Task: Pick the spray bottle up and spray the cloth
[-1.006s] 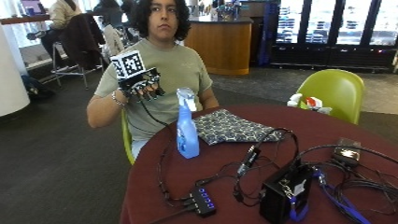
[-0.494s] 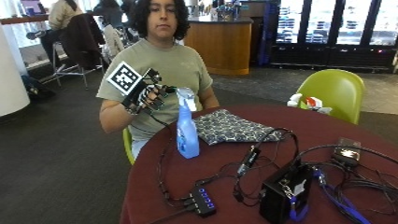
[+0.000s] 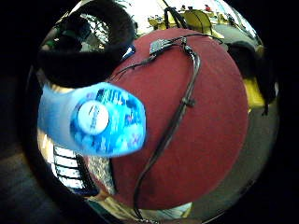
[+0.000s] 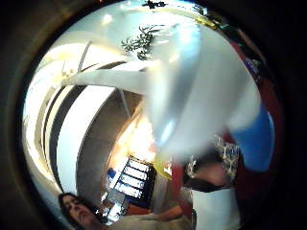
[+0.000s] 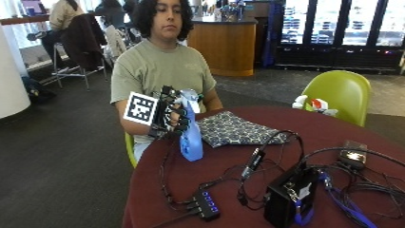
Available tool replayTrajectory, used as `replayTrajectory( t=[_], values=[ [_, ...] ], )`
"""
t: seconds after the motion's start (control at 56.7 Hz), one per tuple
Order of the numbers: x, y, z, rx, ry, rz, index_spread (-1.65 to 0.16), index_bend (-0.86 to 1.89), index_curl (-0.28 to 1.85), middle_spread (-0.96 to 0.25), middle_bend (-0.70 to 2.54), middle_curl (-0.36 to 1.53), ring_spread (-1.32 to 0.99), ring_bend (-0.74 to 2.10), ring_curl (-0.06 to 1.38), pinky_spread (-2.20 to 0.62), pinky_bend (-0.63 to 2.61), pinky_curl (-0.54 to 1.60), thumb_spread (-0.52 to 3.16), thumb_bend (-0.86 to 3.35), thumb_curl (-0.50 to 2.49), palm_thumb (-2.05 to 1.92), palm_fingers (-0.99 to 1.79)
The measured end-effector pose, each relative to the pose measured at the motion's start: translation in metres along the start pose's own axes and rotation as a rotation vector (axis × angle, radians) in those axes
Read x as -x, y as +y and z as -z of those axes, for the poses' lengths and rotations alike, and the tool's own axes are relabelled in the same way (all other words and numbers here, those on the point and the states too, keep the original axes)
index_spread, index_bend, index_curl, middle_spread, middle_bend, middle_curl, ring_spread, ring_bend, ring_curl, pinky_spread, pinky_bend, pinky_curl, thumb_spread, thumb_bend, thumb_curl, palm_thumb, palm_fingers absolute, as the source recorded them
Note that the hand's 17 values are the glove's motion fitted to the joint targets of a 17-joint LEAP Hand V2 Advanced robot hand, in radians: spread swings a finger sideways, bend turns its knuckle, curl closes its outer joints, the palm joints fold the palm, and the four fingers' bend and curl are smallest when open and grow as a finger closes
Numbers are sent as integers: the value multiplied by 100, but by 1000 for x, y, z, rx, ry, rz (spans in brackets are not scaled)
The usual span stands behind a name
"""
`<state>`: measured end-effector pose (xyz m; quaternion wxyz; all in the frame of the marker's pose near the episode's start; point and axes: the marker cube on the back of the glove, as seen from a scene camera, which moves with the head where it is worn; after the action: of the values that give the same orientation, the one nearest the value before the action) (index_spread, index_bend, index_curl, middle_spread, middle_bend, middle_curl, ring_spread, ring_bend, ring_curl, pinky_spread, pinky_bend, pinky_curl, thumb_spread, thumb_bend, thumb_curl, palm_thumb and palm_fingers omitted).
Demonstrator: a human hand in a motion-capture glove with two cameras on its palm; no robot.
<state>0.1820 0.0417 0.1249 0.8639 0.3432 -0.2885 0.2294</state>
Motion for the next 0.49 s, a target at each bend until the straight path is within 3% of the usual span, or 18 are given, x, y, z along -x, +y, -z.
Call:
replayTrajectory(
  t=[0.124, 0.212, 0.335, 0.424, 0.494],
  values=[
    [-1, -22, -15, -120, -101, -126, -27, 9, 19, -2, 26, 38, -10, 47, 38, 10, 37, 37, 98, -4, 40, 67, 59],
    [-4, -30, -21, -140, -101, -87, -28, 9, 18, -4, 27, 38, -11, 49, 38, 6, 38, 37, 95, -4, 40, 66, 64],
    [-12, -33, -25, -10, -100, -54, -28, 9, 18, -6, 27, 38, -14, 50, 38, -2, 42, 38, 93, -4, 39, 64, 74],
    [-15, -58, -34, -64, -99, -147, -27, 12, 20, -6, 26, 38, -15, 47, 37, -6, 42, 37, 93, -3, 39, 63, 80],
    [-18, -65, -36, -3, -132, -191, -27, 18, 23, -7, 26, 39, -14, 43, 36, -7, 39, 37, 93, -3, 39, 63, 90]
  ],
)
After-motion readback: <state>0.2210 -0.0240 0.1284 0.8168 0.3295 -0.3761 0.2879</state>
